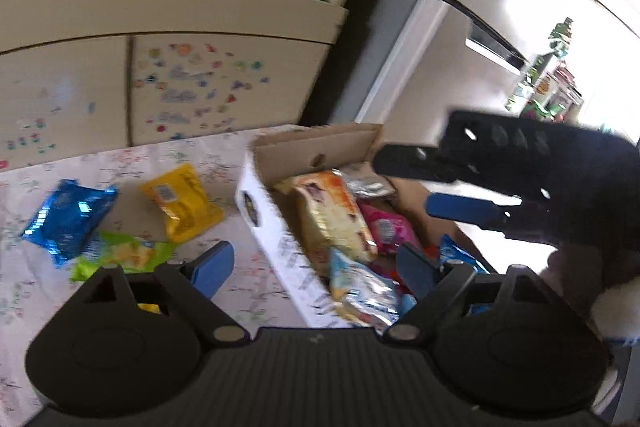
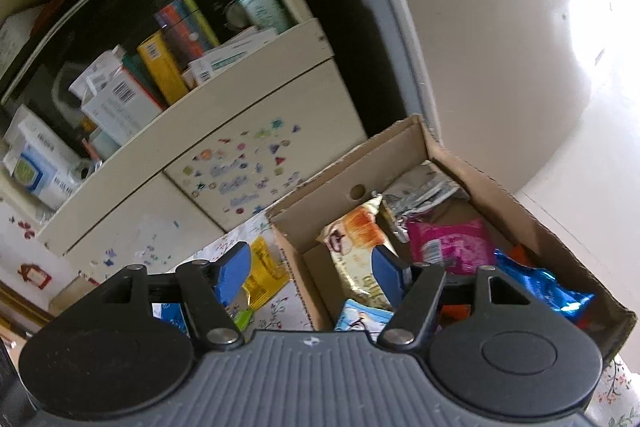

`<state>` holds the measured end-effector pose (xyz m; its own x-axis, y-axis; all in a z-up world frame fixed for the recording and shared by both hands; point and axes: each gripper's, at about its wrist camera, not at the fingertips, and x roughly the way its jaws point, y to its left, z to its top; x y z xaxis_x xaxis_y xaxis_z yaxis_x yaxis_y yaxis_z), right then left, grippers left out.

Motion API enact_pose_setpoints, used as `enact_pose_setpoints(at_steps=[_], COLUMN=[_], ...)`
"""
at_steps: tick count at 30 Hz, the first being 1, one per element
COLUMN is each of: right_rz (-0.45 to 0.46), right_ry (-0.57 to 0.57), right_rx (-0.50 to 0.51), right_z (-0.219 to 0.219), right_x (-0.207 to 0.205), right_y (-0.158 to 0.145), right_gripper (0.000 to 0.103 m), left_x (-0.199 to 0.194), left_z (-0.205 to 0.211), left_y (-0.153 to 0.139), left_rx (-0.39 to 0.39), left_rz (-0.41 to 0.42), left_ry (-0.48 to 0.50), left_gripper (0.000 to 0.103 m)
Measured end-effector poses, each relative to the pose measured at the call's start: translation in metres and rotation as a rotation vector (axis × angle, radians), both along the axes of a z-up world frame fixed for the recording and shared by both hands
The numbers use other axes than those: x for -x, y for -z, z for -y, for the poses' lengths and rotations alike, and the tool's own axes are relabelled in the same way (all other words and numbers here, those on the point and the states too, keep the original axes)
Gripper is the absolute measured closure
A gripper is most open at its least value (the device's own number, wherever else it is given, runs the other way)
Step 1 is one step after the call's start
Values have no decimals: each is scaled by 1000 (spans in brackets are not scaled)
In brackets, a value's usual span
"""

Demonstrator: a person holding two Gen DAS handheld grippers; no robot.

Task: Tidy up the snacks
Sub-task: 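Grasp the blue foil packet with the left gripper while the right grasps the yellow packet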

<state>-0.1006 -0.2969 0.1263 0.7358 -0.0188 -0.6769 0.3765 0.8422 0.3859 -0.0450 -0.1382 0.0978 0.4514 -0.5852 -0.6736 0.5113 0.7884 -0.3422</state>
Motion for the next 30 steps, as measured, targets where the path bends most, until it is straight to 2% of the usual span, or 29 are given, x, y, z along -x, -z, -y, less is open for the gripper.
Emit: enact_pose_setpoints(at_steps=[6,9,12,16,20,25,30], right_rz=[14,25,30,20,-19,-96,-165], right_ry=[-66,-110,-165,-238,-300,-347,-382], right_rx=[41,55,56,39,0,-45,-50], right_z=[-17,-27,-39,-55,-70,-88,-106], right_x=[-7,-10,-14,-20,-26,-34,-38], right_y=[0,0,2,9,21,42,61], right_gripper=[30,29,29,29,29,29,29], left_x=[-27,-46,-61,-77,-88,-99,-113], left_z=[-44,-69,-95,-117,-129,-129,-129], left_y=[-14,-17,-16,-8,5,27,55], left_rx=[-16,-21,-11,-43,-78,-153,-183], left_rz=[8,-21,-53,-58,-75,-75,-124], left_ry=[-108,-171,-234,-293,-316,-292,-284], left_gripper=[14,14,14,14,14,14,14])
